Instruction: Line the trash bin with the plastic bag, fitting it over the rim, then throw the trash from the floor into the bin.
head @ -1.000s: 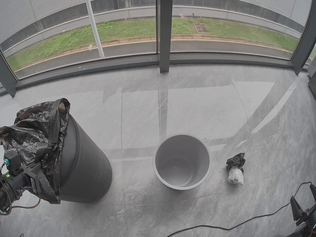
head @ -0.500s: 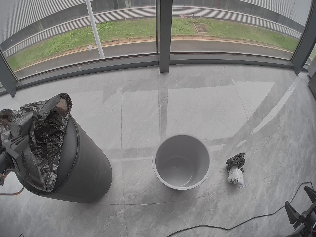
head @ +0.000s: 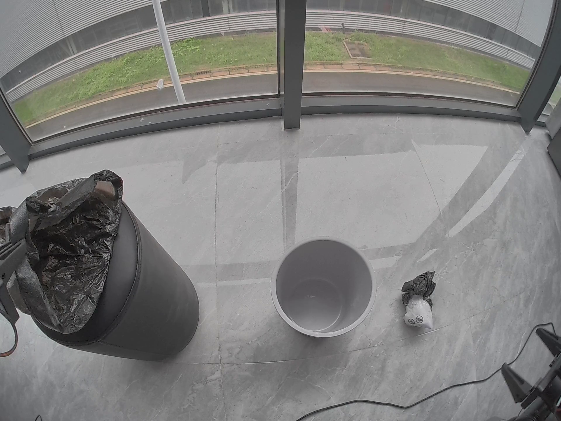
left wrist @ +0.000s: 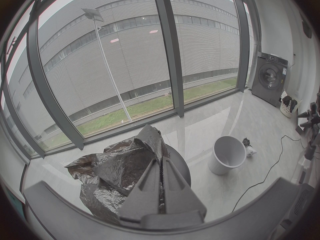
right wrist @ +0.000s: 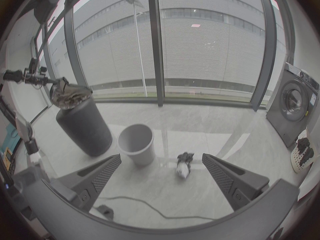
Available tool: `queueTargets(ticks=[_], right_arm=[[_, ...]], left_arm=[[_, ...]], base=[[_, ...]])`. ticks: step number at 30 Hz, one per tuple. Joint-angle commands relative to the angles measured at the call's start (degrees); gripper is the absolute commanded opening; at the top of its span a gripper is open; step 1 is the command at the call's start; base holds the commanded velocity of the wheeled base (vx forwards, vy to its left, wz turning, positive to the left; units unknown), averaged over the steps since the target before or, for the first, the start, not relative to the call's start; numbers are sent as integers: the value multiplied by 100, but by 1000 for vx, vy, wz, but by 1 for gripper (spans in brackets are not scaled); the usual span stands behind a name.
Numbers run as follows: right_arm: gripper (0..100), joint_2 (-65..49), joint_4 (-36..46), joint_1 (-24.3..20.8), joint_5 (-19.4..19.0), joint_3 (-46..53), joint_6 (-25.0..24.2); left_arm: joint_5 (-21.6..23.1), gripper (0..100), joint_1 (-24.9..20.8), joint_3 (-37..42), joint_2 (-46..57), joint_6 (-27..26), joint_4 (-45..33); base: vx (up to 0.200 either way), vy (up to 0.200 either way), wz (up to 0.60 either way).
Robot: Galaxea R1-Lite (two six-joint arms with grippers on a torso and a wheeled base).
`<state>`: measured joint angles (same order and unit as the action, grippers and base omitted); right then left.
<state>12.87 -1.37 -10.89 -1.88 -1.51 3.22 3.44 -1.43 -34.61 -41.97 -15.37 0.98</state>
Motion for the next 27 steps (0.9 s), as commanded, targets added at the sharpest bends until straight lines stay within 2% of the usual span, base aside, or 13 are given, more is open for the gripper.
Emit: queueTargets(ticks=[1, 2, 3, 4, 5, 7, 10, 12, 13, 16, 20, 21, 27], right_arm=[[100, 2773, -1243, 421, -287, -3022, -287], [100, 2870, -1270, 403, -313, -3110, -278], [100, 3854, -1419, 148, -735, -3804, -93], [100, 3854, -1419, 148, -735, -3804, -93], [100, 4909, -1525, -309, -1052, -4059, 443], [100, 5867, -1779, -810, -1095, -4366, 803], [100, 7300, -2078, -1662, -1087, -5412, 838], [100, 8222, -2105, -1970, -1060, -6344, 847], [100, 8222, -2105, -1970, -1060, -6344, 847], [100, 9743, -2210, -2524, -1122, -7900, 838], [100, 10516, -2606, -2823, -1219, -8541, 830], [100, 10798, -2957, -2981, -1377, -8717, 821], [100, 11140, -3766, -3262, -1438, -8717, 750]], left_arm=[[17, 0, -16, -169, -153, -1, 8], [17, 0, -16, -169, -153, -1, 17], [17, 0, -33, -160, -153, -1, 17], [17, 0, -33, -160, -153, -1, 17], [17, 0, -33, -169, -118, -1, 8], [17, 0, -33, -178, -65, -1, 8], [25, 0, -33, -160, 31, -1, -1], [52, 0, -77, -169, 58, -1, -1], [52, 0, -77, -169, 58, -1, -1], [96, 0, -262, -292, -48, -10, 8], [122, 0, -385, -529, -373, -27, 131], [131, 0, -411, -705, -531, -27, 157], [386, 0, -490, -1470, -1085, -62, 403]], base=[[0, 0, 0], [0, 0, 0], [0, 0, 0], [0, 0, 0], [0, 0, 0], [0, 0, 0], [0, 0, 0], [0, 0, 0], [0, 0, 0], [0, 0, 0], [0, 0, 0], [0, 0, 0], [0, 0, 0]])
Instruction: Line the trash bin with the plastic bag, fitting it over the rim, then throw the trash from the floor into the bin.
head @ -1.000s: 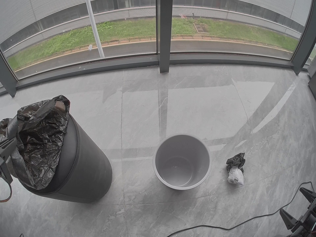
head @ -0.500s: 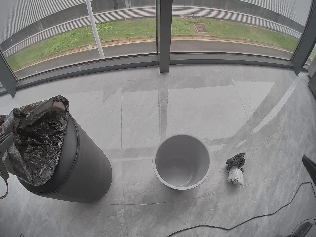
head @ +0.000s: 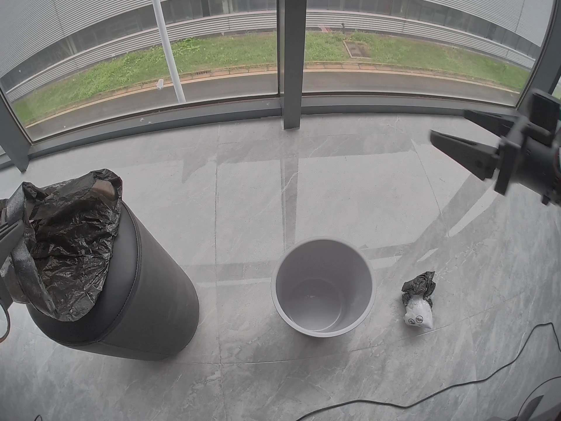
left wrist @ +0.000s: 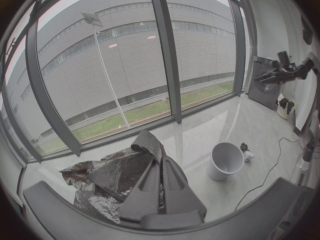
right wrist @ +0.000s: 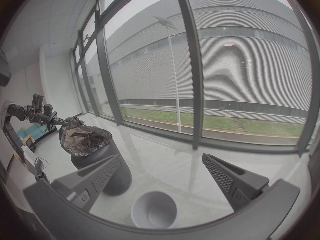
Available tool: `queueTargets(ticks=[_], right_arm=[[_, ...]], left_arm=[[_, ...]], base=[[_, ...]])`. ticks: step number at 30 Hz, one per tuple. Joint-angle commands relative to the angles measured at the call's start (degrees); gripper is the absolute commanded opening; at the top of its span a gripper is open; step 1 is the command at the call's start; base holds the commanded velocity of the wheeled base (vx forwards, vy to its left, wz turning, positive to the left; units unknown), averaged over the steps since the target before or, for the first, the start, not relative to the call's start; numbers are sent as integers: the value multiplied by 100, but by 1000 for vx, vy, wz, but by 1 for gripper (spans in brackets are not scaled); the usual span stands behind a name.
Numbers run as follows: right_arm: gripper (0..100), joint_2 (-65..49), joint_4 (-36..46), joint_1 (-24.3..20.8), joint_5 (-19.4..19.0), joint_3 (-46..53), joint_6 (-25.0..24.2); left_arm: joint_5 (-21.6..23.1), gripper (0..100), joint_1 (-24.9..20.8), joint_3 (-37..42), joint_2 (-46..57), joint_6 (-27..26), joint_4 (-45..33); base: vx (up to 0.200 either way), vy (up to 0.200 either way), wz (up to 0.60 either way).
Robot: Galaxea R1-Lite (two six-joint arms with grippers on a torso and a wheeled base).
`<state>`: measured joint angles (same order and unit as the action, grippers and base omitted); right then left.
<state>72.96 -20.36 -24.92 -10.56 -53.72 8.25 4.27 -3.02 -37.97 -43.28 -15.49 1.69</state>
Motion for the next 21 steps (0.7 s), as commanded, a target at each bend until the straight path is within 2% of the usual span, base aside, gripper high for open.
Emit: queueTargets(ticks=[1, 8, 13, 17, 21], right_arm=[[100, 5123, -1954, -1868, -561, -3425, 203], [100, 5184, -2552, -2017, -553, -3232, -96], [100, 5132, -2658, -2246, -553, -2951, -219], [100, 5140, -2658, -2386, -561, -2942, -254], [100, 5132, -2719, -2465, -561, -3021, -280]], left_arm=[[382, 0, -330, -1256, -1016, -77, 375], [725, 0, -348, -1625, -1042, -173, 437], [804, 0, -410, -1538, -770, -173, 279], [795, 0, -410, -1274, -427, -173, -178], [760, 0, -410, -606, 232, -164, -802]], base=[[0, 0, 0], [0, 0, 0], [0, 0, 0], [0, 0, 0], [0, 0, 0]])
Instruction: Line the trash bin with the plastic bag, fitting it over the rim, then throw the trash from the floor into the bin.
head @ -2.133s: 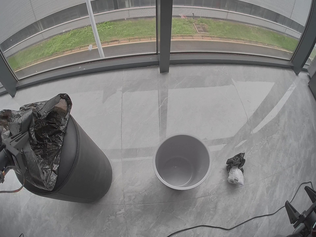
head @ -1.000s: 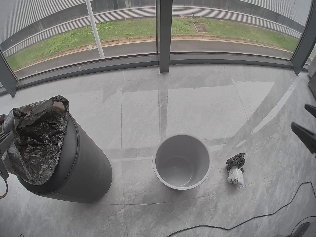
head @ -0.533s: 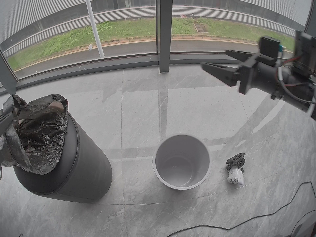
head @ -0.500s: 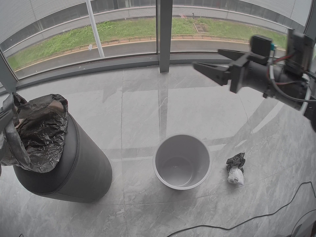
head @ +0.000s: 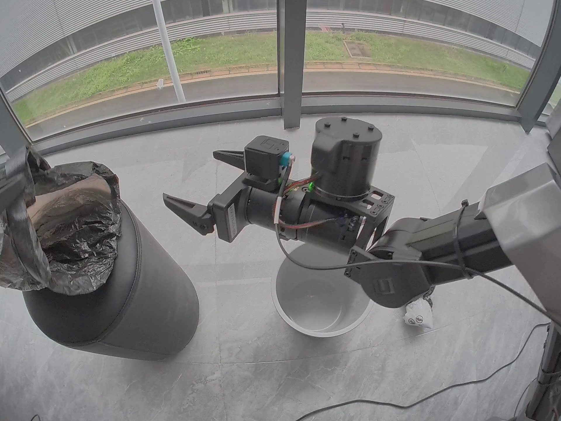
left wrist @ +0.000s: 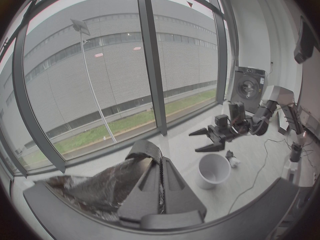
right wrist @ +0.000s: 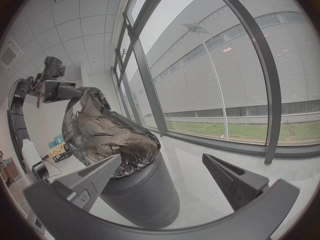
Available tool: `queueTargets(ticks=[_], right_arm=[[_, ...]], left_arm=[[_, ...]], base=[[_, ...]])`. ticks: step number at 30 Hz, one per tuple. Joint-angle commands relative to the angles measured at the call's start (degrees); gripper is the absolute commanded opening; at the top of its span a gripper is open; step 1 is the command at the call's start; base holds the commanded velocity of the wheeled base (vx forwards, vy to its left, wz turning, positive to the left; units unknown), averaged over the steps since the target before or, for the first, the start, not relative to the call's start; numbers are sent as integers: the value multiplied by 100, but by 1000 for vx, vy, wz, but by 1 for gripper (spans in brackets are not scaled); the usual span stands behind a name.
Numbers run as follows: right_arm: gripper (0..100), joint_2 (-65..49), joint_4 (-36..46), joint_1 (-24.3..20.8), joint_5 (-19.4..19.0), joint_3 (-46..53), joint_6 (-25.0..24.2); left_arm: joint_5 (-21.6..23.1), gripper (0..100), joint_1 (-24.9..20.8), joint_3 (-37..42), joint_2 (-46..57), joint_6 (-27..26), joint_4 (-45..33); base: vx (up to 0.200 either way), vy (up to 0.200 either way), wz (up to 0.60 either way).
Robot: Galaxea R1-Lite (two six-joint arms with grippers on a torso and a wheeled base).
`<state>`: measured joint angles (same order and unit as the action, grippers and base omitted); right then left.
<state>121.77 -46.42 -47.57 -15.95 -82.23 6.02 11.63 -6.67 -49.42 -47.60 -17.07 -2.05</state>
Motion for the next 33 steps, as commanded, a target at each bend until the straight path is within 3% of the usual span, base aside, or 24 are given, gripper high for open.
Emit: queueTargets(ticks=[1, 9, 18, 27, 33], right_arm=[[100, 242, -165, -200, -14, -171, -57], [100, 312, -262, -209, -23, -189, -49], [100, 523, -174, -174, -93, -189, -49], [100, 541, -253, -156, -146, -206, -57], [100, 558, -262, -156, -251, -189, -57]], left_arm=[[24, 0, -45, 697, 797, -7, -507], [76, 0, -89, 1013, 1218, -25, -419], [85, 0, -397, 1031, 1333, -130, -94], [94, 0, -1065, 591, 647, -350, 187], [94, 0, -1126, 583, 902, -420, 117]], base=[[0, 0, 0], [0, 0, 0], [0, 0, 0], [0, 0, 0], [0, 0, 0]])
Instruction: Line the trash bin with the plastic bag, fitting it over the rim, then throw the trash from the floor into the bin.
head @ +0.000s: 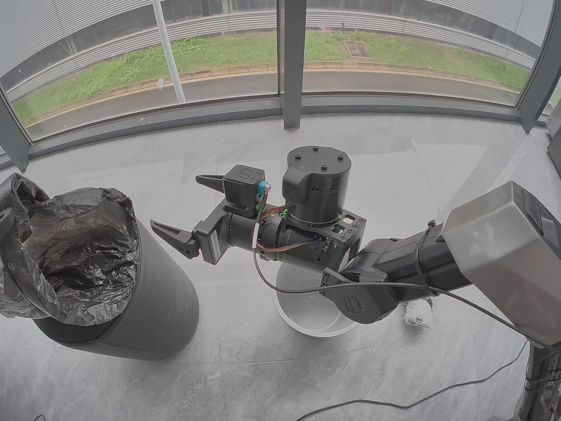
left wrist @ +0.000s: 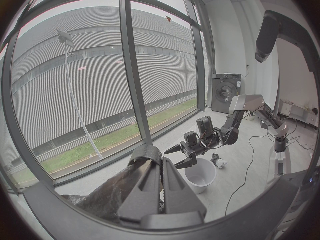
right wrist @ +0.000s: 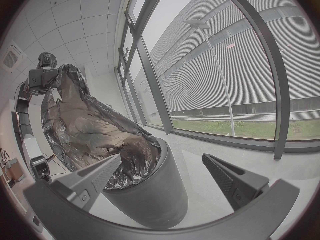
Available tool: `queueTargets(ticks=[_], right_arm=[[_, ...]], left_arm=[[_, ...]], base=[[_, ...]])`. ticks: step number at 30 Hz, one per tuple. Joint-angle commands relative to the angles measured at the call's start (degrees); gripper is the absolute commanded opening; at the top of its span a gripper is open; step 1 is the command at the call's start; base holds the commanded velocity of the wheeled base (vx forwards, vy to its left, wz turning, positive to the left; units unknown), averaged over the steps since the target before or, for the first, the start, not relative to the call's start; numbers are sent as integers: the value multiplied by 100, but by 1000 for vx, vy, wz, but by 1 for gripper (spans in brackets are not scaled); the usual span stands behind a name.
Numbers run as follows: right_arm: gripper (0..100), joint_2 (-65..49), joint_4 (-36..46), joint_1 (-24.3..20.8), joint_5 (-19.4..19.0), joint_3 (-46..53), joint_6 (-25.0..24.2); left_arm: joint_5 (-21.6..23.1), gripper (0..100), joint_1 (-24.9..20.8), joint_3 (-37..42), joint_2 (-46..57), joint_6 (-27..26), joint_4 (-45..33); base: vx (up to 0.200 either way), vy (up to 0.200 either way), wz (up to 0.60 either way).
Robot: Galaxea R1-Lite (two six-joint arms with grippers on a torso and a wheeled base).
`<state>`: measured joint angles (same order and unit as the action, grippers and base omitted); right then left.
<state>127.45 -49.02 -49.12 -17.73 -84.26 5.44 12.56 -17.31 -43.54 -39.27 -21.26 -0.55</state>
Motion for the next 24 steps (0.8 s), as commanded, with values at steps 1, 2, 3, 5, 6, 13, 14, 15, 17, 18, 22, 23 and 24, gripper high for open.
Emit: queueTargets(ticks=[1, 2, 3, 5, 6, 13, 14, 15, 17, 18, 22, 23, 24], right_arm=[[100, -10, -2, -1, -82, 15, 1], [100, 16, -2, -1, -214, 6, -8], [100, 16, -2, 7, -249, 6, -8], [100, 25, -2, 7, -293, 24, -8], [100, 78, -2, 25, -363, 24, -8], [100, 350, -2, 236, -855, 59, 1], [100, 412, -11, 289, -943, 41, 10], [100, 500, -11, 341, -1005, -3, 19], [100, 632, -29, 429, -1049, -108, 28], [100, 772, -126, 482, -1075, -293, 28], [100, 1001, -345, 552, -1163, -714, -8], [100, 1001, -345, 543, -1181, -767, -16], [100, 974, -319, 543, -1225, -802, -25]], left_arm=[[1, 0, -62, -5, 77, -1, -33], [1, 0, -62, 48, 191, -1, -174], [1, 0, -71, 74, 262, -1, -270], [1, 0, -71, 109, 349, -1, -411], [-8, 0, -71, 180, 472, -1, -596], [1, 0, -79, 364, 604, -18, -596], [1, 0, -88, 355, 604, -18, -596], [1, 0, -115, 338, 604, -18, -587], [19, 0, -203, 312, 596, -27, -578], [63, 0, -361, 276, 578, -54, -578], [80, 0, -668, 127, 446, -247, -569], [80, 0, -704, 83, 385, -247, -569], [80, 0, -730, 57, 341, -247, -569]], base=[[0, 0, 0], [0, 0, 0], [0, 0, 0], [0, 0, 0], [0, 0, 0], [0, 0, 0], [0, 0, 0], [0, 0, 0], [0, 0, 0], [0, 0, 0], [0, 0, 0], [0, 0, 0], [0, 0, 0]])
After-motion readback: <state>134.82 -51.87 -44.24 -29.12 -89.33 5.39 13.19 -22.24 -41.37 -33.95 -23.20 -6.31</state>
